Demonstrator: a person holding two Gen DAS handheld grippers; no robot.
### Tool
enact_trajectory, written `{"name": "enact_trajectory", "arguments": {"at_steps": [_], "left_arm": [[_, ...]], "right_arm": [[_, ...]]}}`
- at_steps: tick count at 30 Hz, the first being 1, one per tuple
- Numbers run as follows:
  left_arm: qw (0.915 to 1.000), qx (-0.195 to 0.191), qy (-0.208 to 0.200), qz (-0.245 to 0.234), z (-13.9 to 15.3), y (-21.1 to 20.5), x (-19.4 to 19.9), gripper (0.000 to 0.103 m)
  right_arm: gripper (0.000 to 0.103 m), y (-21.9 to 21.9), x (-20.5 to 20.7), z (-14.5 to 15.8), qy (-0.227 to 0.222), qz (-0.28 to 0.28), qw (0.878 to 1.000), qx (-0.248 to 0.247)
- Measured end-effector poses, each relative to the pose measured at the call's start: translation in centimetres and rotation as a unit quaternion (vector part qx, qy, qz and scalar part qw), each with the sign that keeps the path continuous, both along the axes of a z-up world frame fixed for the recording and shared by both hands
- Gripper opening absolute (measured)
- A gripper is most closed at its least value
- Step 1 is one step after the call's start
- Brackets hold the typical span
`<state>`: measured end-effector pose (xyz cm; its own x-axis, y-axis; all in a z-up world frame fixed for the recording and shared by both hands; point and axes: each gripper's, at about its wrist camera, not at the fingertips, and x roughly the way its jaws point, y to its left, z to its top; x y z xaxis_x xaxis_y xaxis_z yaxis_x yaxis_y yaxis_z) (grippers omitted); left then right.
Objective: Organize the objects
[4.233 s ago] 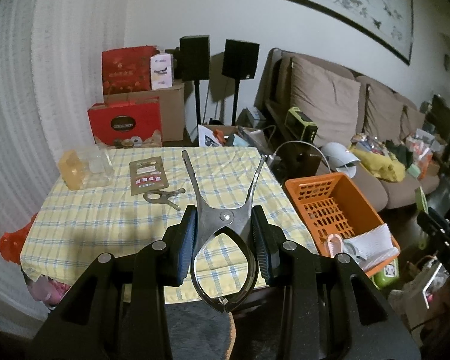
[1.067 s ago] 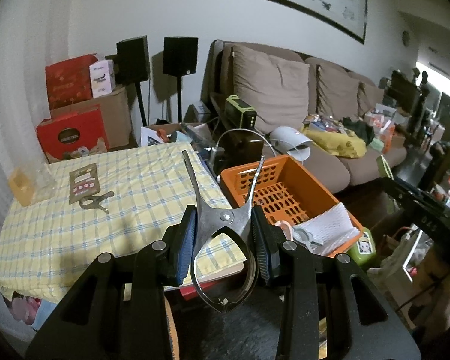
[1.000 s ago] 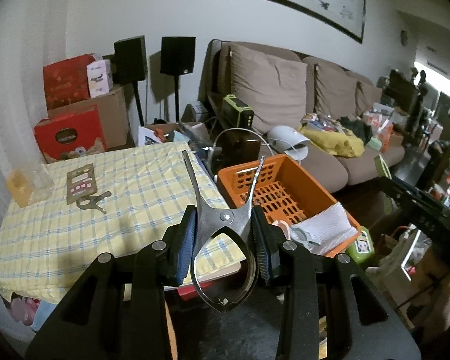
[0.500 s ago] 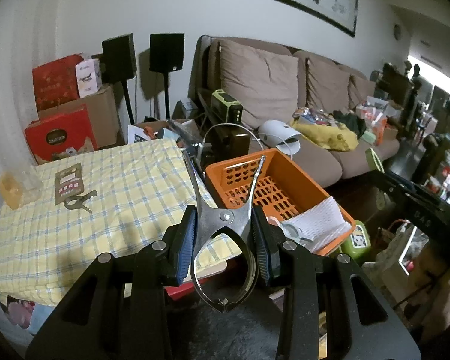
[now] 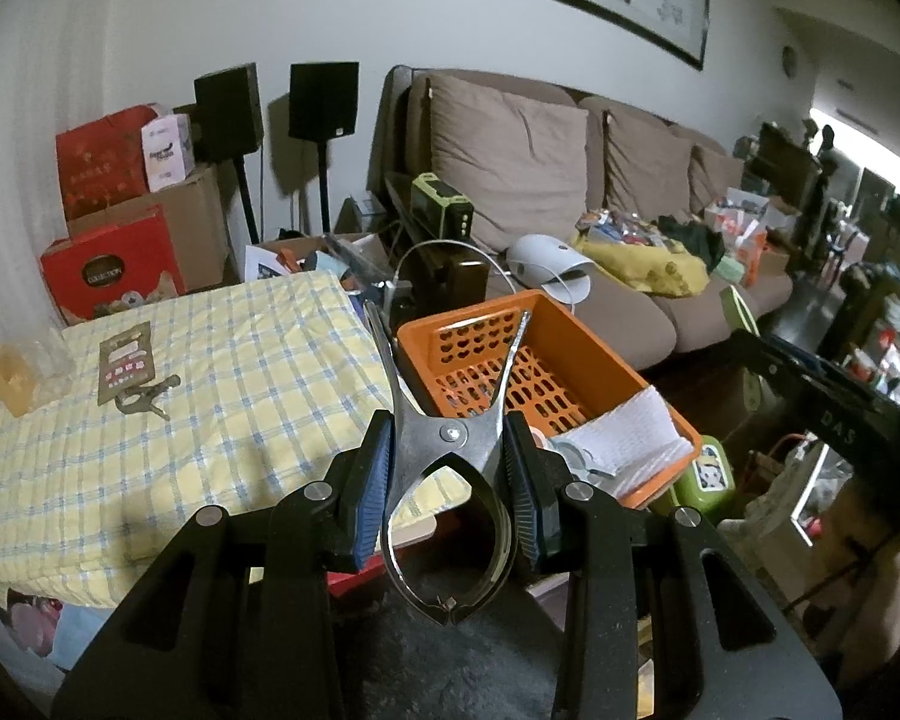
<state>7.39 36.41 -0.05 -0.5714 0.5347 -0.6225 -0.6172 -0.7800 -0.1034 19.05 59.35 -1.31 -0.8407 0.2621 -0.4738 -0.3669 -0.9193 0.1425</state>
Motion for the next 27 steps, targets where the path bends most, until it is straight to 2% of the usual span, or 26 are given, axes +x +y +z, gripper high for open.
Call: {"name": "enact_trajectory", "arguments": {"at_steps": [27], "left_arm": [[0.9996,0.005,0.015,-0.024,0.3,2.3,1.0,0.034]], "right_arm": [[0.042,0.7,0.4,-0.1,-0.006,-0.013,1.000,-0.001]]}}
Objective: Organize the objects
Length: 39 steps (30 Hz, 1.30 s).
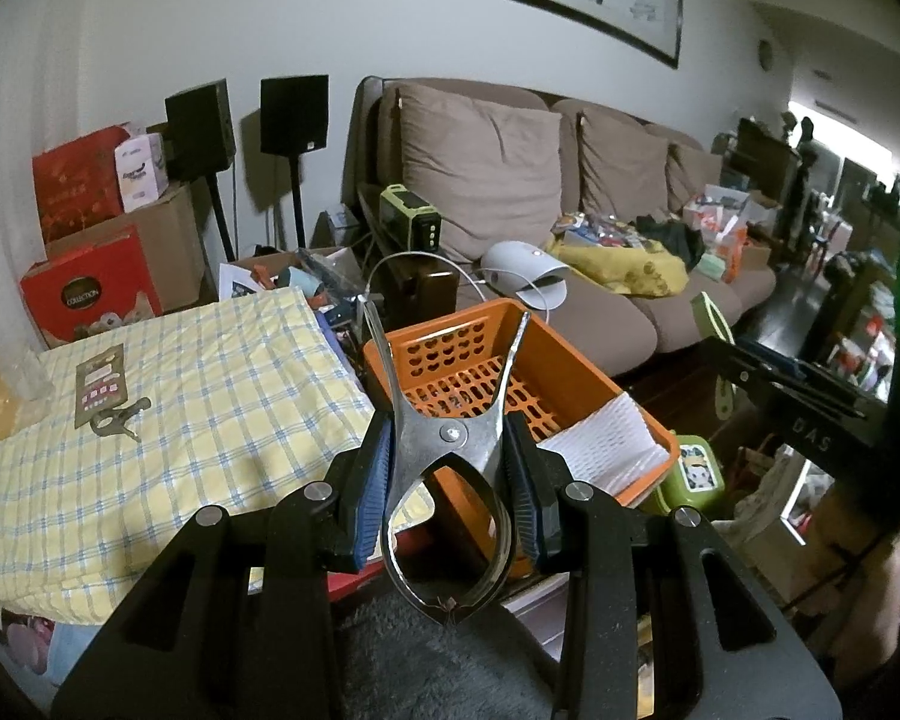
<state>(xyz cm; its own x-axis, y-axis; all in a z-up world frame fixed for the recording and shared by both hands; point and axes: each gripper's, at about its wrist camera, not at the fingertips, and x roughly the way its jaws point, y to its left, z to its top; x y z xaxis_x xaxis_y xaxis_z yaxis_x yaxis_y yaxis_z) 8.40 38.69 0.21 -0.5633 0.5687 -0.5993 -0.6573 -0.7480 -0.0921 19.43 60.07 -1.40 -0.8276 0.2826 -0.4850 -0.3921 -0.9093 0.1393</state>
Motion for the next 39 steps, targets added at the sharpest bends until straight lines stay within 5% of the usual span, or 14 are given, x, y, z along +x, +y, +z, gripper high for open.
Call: {"name": "enact_trajectory", "arguments": {"at_steps": [39], "left_arm": [[0.9999,0.000,0.011,0.006,-0.8,2.9,-1.2,0.034]], "right_arm": [[0.042,2.6,-0.4,-3.5,-0.006,-0.037,0.999,-0.028]]}}
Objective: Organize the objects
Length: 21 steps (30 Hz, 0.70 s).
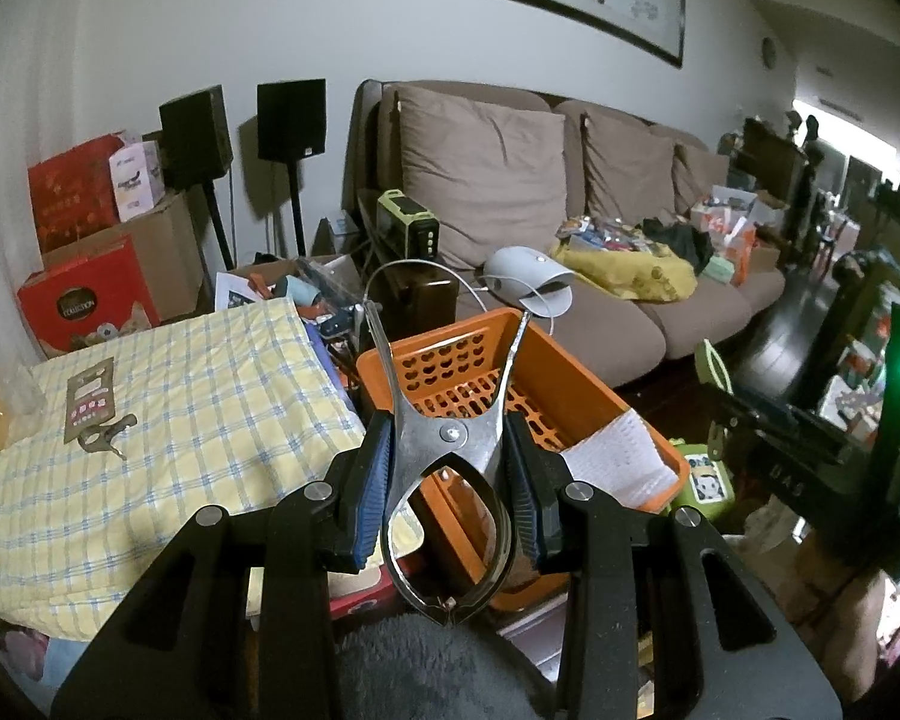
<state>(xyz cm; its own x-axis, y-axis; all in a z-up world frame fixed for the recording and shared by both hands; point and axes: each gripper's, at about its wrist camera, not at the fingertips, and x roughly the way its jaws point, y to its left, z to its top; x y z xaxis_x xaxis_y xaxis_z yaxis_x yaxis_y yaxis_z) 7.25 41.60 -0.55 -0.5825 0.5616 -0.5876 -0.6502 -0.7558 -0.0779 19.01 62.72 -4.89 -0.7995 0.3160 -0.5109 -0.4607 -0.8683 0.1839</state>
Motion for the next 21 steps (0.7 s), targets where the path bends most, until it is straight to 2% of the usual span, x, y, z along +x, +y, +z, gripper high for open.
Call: {"name": "enact_trajectory", "arguments": {"at_steps": [3,11,14,17,21], "left_arm": [[1.0000,0.008,0.000,-0.004,-0.9,-0.1,0.3,0.034],[0.9995,0.022,0.008,-0.020,-2.9,0.5,0.9,0.034],[0.9998,0.017,-0.001,-0.014,-3.6,1.1,0.3,0.034],[0.9994,0.030,-0.014,-0.004,-4.3,1.7,-0.5,0.034],[0.9989,0.042,-0.009,0.019,-6.0,2.3,-0.5,0.034]], "right_arm": [[0.042,0.3,0.1,-1.2,0.020,-0.020,1.000,-0.009],[0.042,0.2,-0.3,-3.2,0.026,-0.040,0.999,0.008],[0.042,0.3,-0.7,-3.8,0.020,-0.035,0.999,0.004],[0.042,0.5,-1.0,-4.1,0.019,-0.033,0.999,-0.008],[0.042,0.5,-0.9,-3.9,0.024,-0.032,0.999,0.003]]}}
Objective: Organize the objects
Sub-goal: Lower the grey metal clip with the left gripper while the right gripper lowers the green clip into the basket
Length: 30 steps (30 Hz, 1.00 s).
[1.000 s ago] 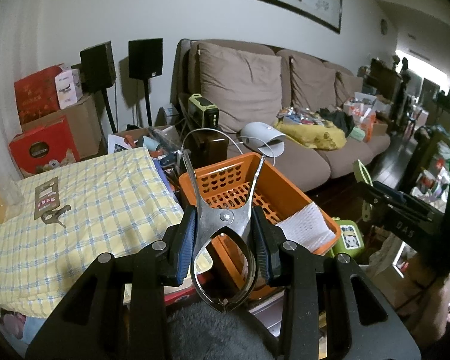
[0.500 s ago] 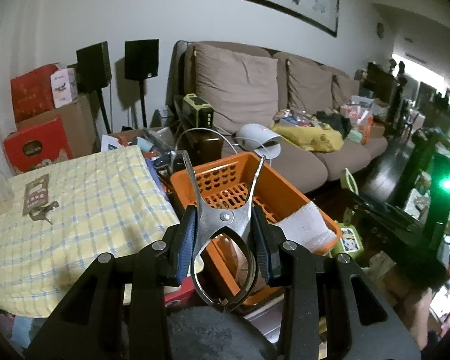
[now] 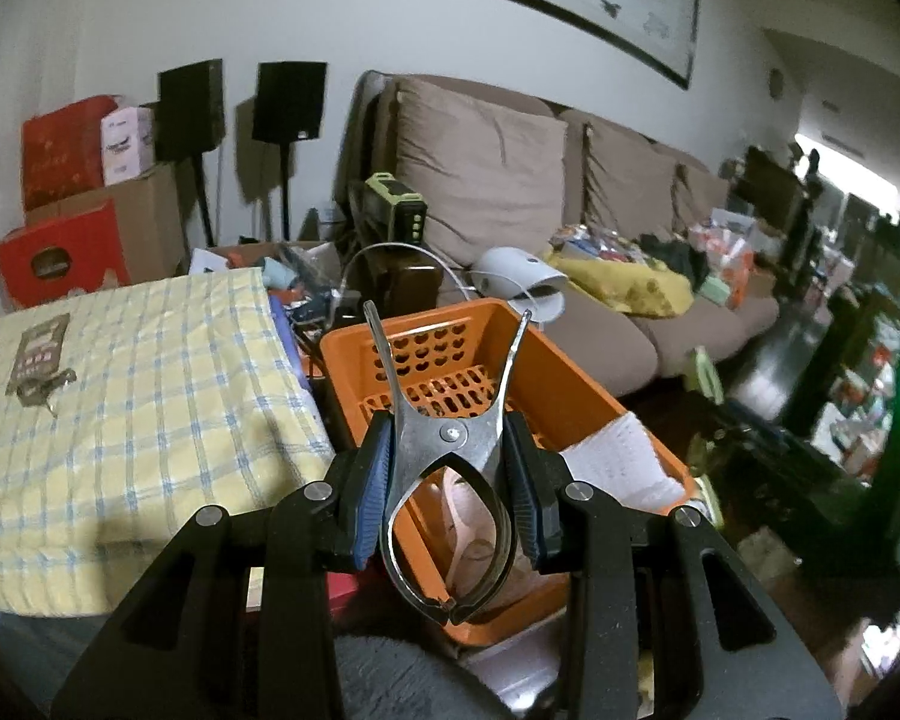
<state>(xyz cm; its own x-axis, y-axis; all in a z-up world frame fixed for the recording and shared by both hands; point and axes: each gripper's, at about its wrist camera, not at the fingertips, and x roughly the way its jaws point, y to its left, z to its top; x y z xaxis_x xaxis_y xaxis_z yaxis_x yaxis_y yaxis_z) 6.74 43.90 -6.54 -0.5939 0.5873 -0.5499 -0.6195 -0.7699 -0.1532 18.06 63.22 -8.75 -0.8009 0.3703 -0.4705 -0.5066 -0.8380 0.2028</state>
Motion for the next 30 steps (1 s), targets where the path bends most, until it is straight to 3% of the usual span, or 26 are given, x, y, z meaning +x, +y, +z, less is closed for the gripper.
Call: {"name": "enact_trajectory", "arguments": {"at_steps": [8,14,18,22,30], "left_arm": [[0.9999,-0.009,-0.005,-0.004,-3.6,2.0,0.6,0.034],[0.9994,0.010,0.031,0.009,-5.5,1.2,1.4,0.034],[0.9996,0.000,0.025,0.013,-7.1,1.1,0.9,0.034],[0.9994,0.019,0.001,0.030,-8.0,-0.2,-0.2,0.034],[0.9988,0.018,-0.018,0.042,-9.3,-0.7,-1.0,0.034]], "right_arm": [[0.042,0.2,-0.1,0.2,-0.009,-0.011,0.999,0.030],[0.042,-0.7,-1.1,-0.2,-0.036,-0.012,0.998,0.055],[0.042,-1.2,-1.8,-0.6,-0.047,-0.001,0.997,0.056],[0.042,-1.3,-2.2,-0.8,-0.054,0.002,0.997,0.054],[0.042,-0.5,-2.2,-1.3,-0.061,-0.007,0.997,0.036]]}}
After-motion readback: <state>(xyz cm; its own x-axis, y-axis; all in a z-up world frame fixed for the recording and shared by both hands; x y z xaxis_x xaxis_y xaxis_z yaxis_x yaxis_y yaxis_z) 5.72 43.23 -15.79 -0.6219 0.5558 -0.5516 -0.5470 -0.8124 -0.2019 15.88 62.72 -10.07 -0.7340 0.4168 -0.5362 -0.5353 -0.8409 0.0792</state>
